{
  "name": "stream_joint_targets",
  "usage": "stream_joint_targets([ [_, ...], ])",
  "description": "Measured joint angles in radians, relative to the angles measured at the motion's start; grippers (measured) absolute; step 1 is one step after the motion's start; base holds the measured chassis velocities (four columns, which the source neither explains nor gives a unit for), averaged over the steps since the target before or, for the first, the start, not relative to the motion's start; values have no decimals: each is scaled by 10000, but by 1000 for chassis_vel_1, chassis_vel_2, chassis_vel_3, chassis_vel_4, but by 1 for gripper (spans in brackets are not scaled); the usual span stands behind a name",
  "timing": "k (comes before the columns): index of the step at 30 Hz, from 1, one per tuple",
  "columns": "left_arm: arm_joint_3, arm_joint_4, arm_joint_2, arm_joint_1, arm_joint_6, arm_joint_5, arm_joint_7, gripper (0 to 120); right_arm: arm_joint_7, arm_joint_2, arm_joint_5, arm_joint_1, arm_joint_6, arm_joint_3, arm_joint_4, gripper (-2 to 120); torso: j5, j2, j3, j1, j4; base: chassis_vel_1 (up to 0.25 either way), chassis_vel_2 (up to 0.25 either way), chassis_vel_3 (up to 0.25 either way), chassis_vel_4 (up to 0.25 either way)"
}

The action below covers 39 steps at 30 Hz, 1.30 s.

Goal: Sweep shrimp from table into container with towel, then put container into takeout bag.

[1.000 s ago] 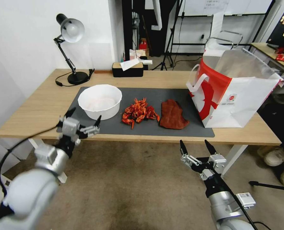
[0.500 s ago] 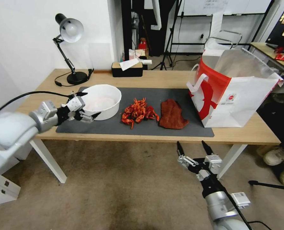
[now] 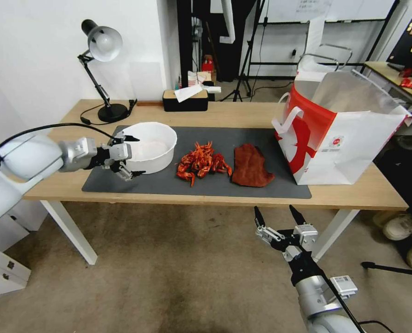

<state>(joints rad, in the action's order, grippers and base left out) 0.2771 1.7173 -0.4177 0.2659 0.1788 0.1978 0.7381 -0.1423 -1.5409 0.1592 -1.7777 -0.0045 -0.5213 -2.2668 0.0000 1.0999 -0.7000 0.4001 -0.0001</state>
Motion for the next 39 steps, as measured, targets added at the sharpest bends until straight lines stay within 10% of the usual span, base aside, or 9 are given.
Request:
stream_joint_targets([
  [13,2587,-1139,-402,-2700,-1120,-1723,2345,100,166,5,42,-116,37,-23,-10,100,-1,0,0,0,2,0,0,0,0],
  [26,3549,-1635,-1061,-3605,-1194,-1900,2953,95,173,-4,43,-270,186,-20,-48,100,0,0,0,-1,1,0,0,0,0],
  [39,4041,-2312,-1605,-4105,-1880,-2964,3976,53,215,-31,39,-285,287,-6,5,100,1,0,0,-1,1,0,0,0,0],
])
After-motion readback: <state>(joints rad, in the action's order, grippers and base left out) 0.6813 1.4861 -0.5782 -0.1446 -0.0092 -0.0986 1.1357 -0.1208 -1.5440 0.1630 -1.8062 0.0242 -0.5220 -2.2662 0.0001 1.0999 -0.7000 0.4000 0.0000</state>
